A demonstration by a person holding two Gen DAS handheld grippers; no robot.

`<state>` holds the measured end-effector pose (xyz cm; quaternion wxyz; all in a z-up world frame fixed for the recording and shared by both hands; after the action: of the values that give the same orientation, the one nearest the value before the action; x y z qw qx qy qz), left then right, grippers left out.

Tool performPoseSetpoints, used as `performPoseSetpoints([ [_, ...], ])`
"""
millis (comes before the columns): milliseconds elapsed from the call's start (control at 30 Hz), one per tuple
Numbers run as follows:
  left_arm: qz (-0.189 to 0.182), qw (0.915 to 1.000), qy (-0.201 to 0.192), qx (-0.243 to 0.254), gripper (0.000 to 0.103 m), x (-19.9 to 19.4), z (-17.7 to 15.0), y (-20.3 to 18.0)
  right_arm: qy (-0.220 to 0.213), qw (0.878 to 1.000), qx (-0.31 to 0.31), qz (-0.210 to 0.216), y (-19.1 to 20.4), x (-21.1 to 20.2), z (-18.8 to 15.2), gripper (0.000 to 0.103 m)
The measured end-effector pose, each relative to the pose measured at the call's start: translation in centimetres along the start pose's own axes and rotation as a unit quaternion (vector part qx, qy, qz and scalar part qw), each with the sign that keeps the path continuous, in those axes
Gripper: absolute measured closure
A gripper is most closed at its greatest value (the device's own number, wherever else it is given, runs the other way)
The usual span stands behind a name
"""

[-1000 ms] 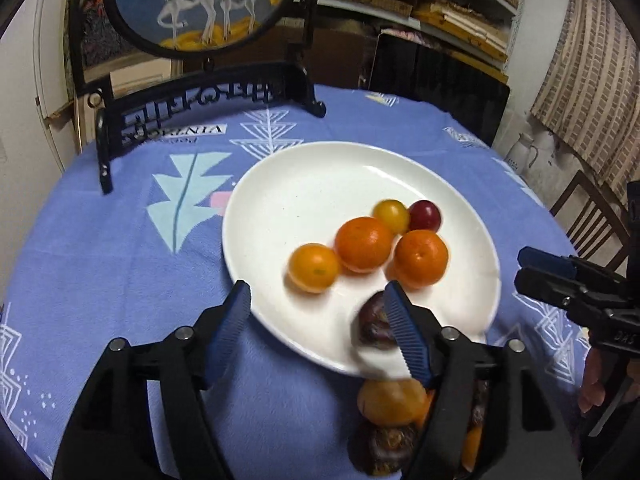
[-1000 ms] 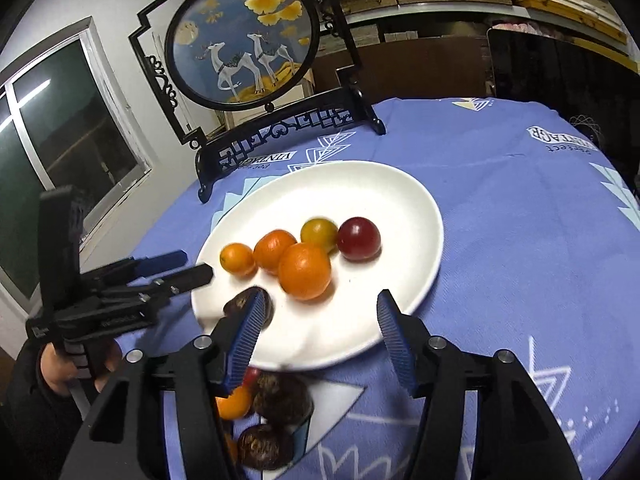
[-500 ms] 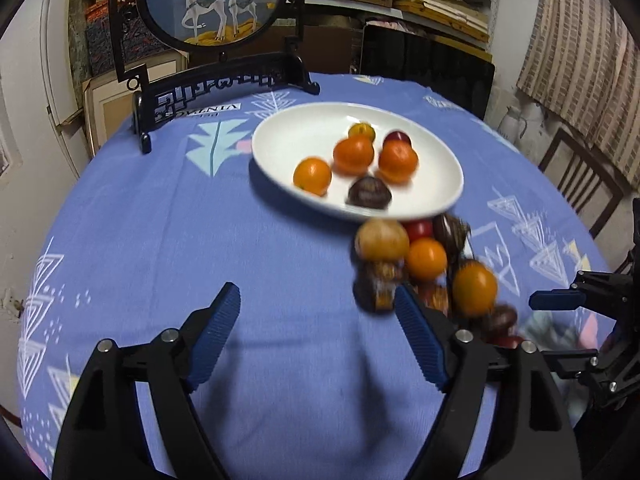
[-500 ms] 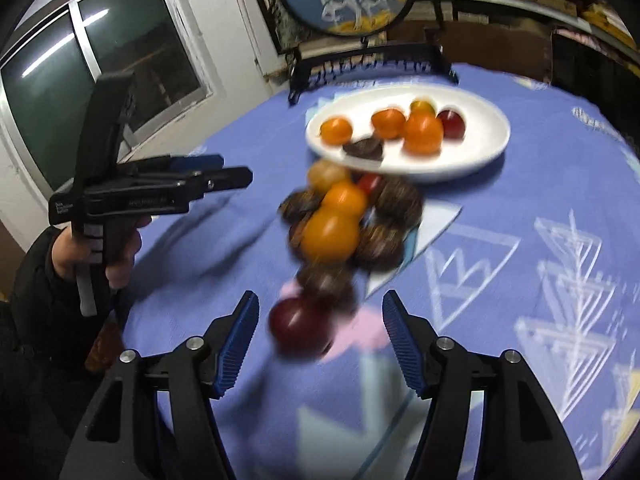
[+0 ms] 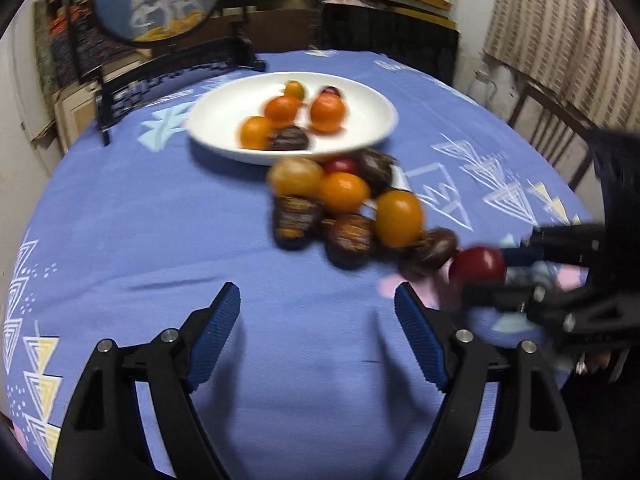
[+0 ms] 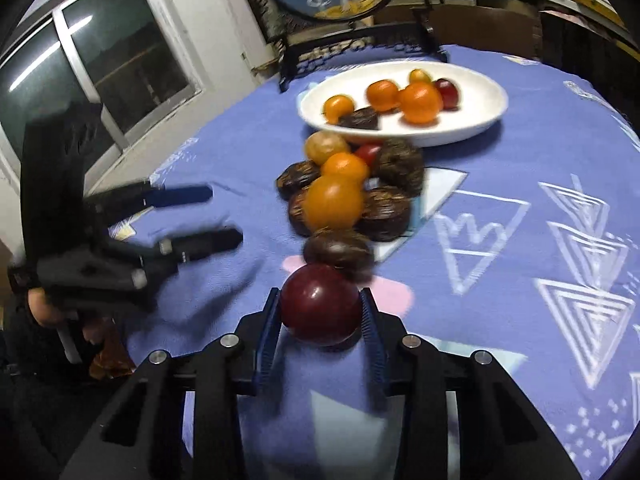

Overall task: Organize fruits
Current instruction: 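Grasp a dark brown fruit with the left tool while the right tool grasps a red plum, then place both fruits on the white plate and open both tools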

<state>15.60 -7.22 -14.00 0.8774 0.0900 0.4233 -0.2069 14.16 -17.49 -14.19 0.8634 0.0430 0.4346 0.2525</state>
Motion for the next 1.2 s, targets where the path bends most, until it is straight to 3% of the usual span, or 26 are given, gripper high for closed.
performPoseSetpoints([
  [233, -0.033, 0.9991, 0.005, 0.025, 0.026, 1.2, 0.5, -6.5, -0.052, 0.995, 0.077, -0.046, -7.4, -5.3, -0.5, 0.064],
  [267, -0.036, 0.9990, 0.006, 0.028, 0.028, 1.4, 0.5, -7.1, -0.057, 0.994, 0.084, -0.049, -8.1, -5.8, -0.7, 0.064],
  [333, -0.039, 0.9985, 0.009, 0.037, 0.044, 1.7, 0.5, -8.4, -0.064, 0.992, 0.095, -0.051, -9.3, -6.6, -1.2, 0.064],
  [467, -0.030, 0.9982, 0.025, 0.046, 0.046, 3.3, 0.3, -9.6, -0.063, 0.992, 0.102, -0.044, -10.1, -6.9, -2.2, 0.064],
  [633, -0.011, 0.9988, 0.029, 0.038, 0.061, 4.5, 0.7, -9.2, -0.062, 0.993, 0.098, -0.031, -9.2, -6.7, -2.7, 0.064],
  [933, -0.032, 0.9993, 0.000, 0.021, 0.061, 1.5, 0.8, -7.7, -0.067, 0.993, 0.093, -0.022, -8.5, -6.9, -2.0, 0.064],
  [1200, -0.003, 0.9973, -0.063, -0.038, 0.061, -2.5, 5.0, -0.1, -0.078, 0.995, 0.066, -0.016, -7.2, -6.5, 3.4, 0.064],
])
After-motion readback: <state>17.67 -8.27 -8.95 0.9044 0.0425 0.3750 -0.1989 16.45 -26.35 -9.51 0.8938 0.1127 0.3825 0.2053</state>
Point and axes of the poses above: each gripper's, at about its wrist camera, not at the fingertips, and x roughly the way its jaws point, y to its left, z to its top, the point moved 10 cm from there along x, roughly the way its jaws point, and after that the axes turned 1 degree about y, right-handed, at the moved point
